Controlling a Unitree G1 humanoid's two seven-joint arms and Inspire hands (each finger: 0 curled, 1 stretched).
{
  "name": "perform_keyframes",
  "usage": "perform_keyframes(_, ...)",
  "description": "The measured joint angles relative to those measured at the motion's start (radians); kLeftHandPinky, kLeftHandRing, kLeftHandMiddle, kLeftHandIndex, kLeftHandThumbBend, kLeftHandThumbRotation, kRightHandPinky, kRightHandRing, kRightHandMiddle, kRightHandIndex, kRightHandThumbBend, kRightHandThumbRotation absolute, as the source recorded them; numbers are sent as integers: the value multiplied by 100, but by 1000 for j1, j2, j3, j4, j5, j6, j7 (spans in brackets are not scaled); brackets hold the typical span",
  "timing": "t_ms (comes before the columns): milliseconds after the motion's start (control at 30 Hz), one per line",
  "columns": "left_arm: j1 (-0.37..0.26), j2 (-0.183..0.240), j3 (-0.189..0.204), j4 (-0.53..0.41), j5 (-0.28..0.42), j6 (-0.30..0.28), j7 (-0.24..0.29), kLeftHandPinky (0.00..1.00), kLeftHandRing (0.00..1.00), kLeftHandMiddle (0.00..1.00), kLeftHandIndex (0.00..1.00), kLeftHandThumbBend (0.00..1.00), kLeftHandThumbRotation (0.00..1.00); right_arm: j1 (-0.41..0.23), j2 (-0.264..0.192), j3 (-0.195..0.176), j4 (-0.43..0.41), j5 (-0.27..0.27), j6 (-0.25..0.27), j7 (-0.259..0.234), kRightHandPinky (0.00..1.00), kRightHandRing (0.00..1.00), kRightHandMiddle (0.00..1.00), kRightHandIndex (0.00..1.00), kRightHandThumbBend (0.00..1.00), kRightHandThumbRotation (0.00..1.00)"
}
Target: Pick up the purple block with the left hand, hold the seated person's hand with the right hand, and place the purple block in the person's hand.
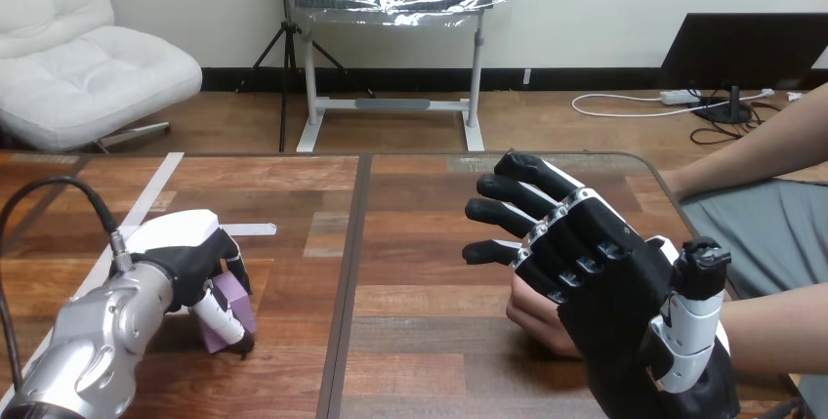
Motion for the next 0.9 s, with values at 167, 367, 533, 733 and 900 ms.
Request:
perform_keyframes(167,0,-1,-1,0,-2,8,14,38,46,51,47,73,0,0,0,0,0,0,0,1,70,82,83,82,89,94)
perform_keyframes(367,0,-1,0,0,-15,13,23,37,45,50,47,75,0,0,0,-3,0,0,0,1,70,82,83,82,90,94)
perform_keyframes(533,0,-1,0,-1,-22,13,27,38,45,50,46,75,0,-3,0,-7,2,-4,-2,1,72,82,82,82,91,94)
perform_keyframes(733,5,-1,5,-12,-39,14,29,38,45,50,46,75,0,-20,-2,-19,22,-31,-19,-5,74,82,82,82,91,94)
perform_keyframes(900,29,-1,24,-54,-68,13,33,35,42,47,46,75,0,-44,-6,-40,45,-68,-35,-13,73,82,83,83,91,94)
